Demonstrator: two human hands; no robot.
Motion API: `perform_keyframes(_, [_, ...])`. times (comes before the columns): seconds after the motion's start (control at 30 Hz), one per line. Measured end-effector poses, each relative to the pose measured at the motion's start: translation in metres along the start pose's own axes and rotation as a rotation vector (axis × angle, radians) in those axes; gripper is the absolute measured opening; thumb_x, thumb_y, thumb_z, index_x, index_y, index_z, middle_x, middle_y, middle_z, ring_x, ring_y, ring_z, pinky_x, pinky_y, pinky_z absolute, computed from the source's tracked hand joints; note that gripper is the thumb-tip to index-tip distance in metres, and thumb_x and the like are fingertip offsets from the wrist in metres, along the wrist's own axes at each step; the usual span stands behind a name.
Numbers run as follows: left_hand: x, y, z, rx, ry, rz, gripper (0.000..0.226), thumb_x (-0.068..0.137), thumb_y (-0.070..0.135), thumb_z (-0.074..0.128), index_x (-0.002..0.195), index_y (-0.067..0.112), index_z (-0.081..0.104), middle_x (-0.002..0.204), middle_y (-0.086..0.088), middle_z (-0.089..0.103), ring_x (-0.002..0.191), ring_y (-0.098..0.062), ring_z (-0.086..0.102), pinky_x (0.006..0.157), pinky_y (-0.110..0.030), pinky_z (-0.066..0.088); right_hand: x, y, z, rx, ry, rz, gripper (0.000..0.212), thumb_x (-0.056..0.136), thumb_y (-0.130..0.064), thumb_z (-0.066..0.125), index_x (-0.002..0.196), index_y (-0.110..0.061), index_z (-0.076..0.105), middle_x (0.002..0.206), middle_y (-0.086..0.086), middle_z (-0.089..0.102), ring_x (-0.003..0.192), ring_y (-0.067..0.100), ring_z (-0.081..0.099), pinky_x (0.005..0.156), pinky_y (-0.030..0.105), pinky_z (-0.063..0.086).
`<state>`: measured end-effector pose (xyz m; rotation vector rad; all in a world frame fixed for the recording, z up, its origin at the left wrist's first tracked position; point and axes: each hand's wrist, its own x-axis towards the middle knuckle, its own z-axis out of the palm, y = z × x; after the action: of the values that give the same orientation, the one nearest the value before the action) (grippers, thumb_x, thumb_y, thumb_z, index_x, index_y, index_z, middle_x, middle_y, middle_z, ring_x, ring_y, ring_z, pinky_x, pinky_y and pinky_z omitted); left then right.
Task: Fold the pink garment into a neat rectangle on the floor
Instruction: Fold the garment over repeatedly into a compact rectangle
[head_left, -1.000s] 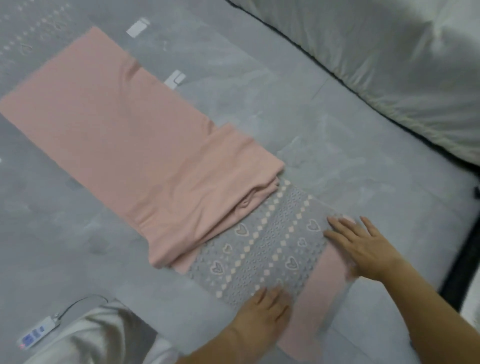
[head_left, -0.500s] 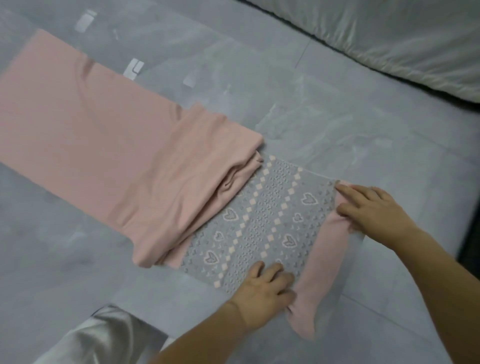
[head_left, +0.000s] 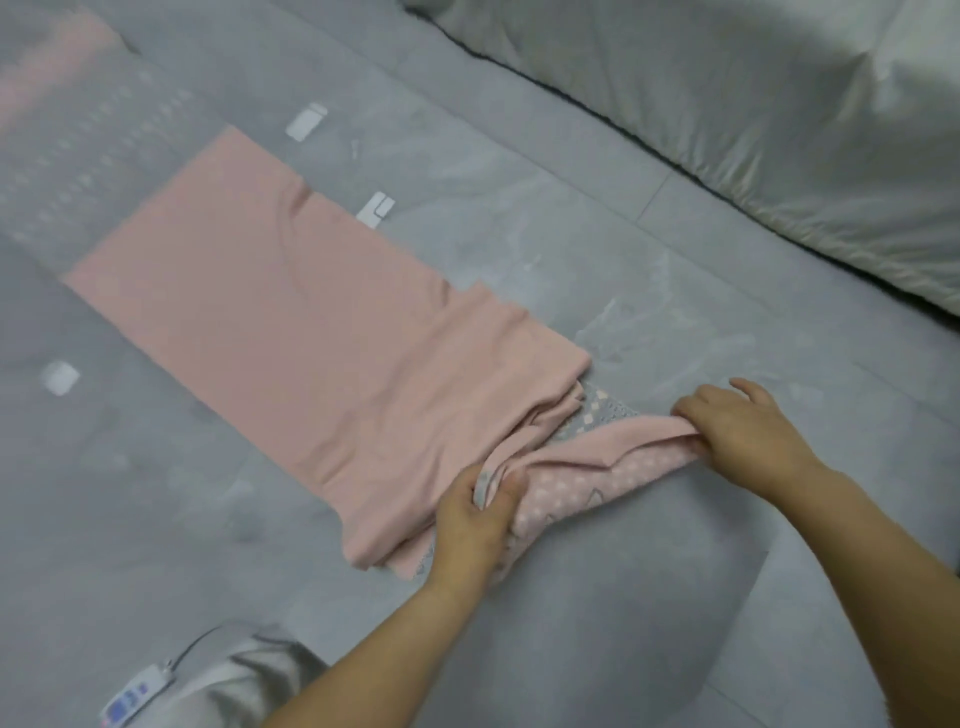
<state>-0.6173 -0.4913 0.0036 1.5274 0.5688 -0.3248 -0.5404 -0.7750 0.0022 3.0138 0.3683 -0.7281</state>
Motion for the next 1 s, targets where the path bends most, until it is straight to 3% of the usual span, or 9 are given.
perform_keyframes(0.1, [0.009, 0.036, -0.024, -0.052, 0.100, 0.044, 0.020, 0.081, 0.024, 0.070, 0.070, 0.015, 0.056, 0.053, 0.010, 0.050, 0.050, -0.005, 0.042, 0.048, -0.020, 0.037, 0.022, -0.019, -0.042, 0.460, 0.085, 0.125, 0.011, 0.075, -0.007, 0.071, 0.080, -0.016, 0.068, 0.079, 0.008, 0.062, 0.079, 0.027, 0.061, 0.074, 0.033, 0.042])
perform_keyframes(0.2, [0.023, 0.063, -0.052, -0.151, 0.157, -0.004, 0.011, 0.083, 0.019, 0.068, 0.076, 0.015, 0.061, 0.062, 0.008, 0.062, 0.056, -0.008, 0.052, 0.054, -0.022, 0.044, 0.038, -0.035, -0.070, 0.880, 0.164, 0.269, 0.014, 0.077, 0.001, 0.068, 0.074, -0.012, 0.065, 0.064, 0.000, 0.061, 0.056, 0.000, 0.054, 0.051, 0.009, 0.038])
perform_keyframes(0.3, [0.030, 0.089, -0.076, -0.300, 0.124, -0.033, 0.020, 0.072, 0.027, 0.072, 0.086, 0.014, 0.068, 0.085, -0.010, 0.071, 0.076, -0.020, 0.064, 0.072, -0.036, 0.051, 0.049, -0.054, -0.095, 1.173, 0.217, 0.363, 0.020, 0.077, 0.006, 0.063, 0.075, -0.013, 0.067, 0.057, -0.007, 0.066, 0.054, -0.003, 0.056, 0.054, 0.007, 0.044])
perform_keyframes(0.43, [0.033, 0.116, -0.116, -0.362, 0.183, -0.026, 0.018, 0.072, 0.032, 0.073, 0.079, 0.016, 0.069, 0.080, -0.009, 0.068, 0.074, -0.021, 0.058, 0.070, -0.037, 0.046, 0.073, -0.089, -0.129, 1.540, 0.237, 0.439, 0.021, 0.086, 0.005, 0.048, 0.088, -0.010, 0.062, 0.060, -0.005, 0.069, 0.054, 0.003, 0.063, 0.051, 0.015, 0.050])
perform_keyframes(0.53, [0.035, 0.133, -0.156, -0.380, 0.290, 0.026, 0.014, 0.078, 0.031, 0.070, 0.078, 0.018, 0.066, 0.076, 0.000, 0.067, 0.071, -0.014, 0.057, 0.067, -0.032, 0.046, 0.096, -0.119, -0.159, 1.570, 0.234, 0.403, 0.020, 0.091, -0.003, 0.045, 0.095, -0.012, 0.062, 0.066, -0.008, 0.070, 0.059, 0.002, 0.063, 0.049, 0.015, 0.048])
perform_keyframes(0.67, [0.041, 0.163, -0.215, -0.360, 0.396, 0.131, 0.005, 0.087, 0.016, 0.062, 0.082, 0.014, 0.064, 0.072, 0.007, 0.064, 0.064, -0.004, 0.055, 0.058, -0.015, 0.044, 0.127, -0.170, -0.209, 1.523, 0.225, 0.322, 0.040, 0.089, 0.005, 0.038, 0.083, -0.019, 0.069, 0.067, -0.008, 0.071, 0.057, 0.003, 0.063, 0.050, 0.015, 0.050])
perform_keyframes(0.8, [0.063, 0.193, -0.281, -0.349, 0.405, 0.181, 0.018, 0.085, 0.022, 0.064, 0.068, 0.017, 0.061, 0.070, 0.003, 0.055, 0.067, -0.009, 0.048, 0.065, -0.026, 0.041, 0.159, -0.235, -0.258, 1.437, 0.484, 0.319, 0.021, 0.090, -0.005, 0.050, 0.080, -0.020, 0.060, 0.055, -0.014, 0.065, 0.050, -0.001, 0.055, 0.046, 0.013, 0.042])
perform_keyframes(0.87, [0.078, 0.210, -0.311, -0.354, 0.405, 0.195, 0.031, 0.085, 0.013, 0.063, 0.057, 0.025, 0.059, 0.066, 0.007, 0.055, 0.067, -0.008, 0.049, 0.066, -0.025, 0.041, 0.176, -0.270, -0.280, 1.427, 0.618, 0.306, 0.018, 0.090, -0.011, 0.054, 0.076, -0.021, 0.058, 0.049, -0.017, 0.060, 0.045, -0.003, 0.051, 0.043, 0.013, 0.038])
perform_keyframes(1.0, [0.113, 0.235, -0.362, -0.389, 0.368, 0.135, 0.020, 0.083, 0.010, 0.066, 0.065, 0.020, 0.067, 0.058, 0.013, 0.062, 0.062, -0.007, 0.055, 0.069, -0.033, 0.048, 0.213, -0.327, -0.311, 1.306, 0.743, 0.285, 0.018, 0.091, -0.013, 0.051, 0.079, -0.023, 0.060, 0.052, -0.027, 0.059, 0.053, -0.005, 0.051, 0.046, 0.007, 0.036])
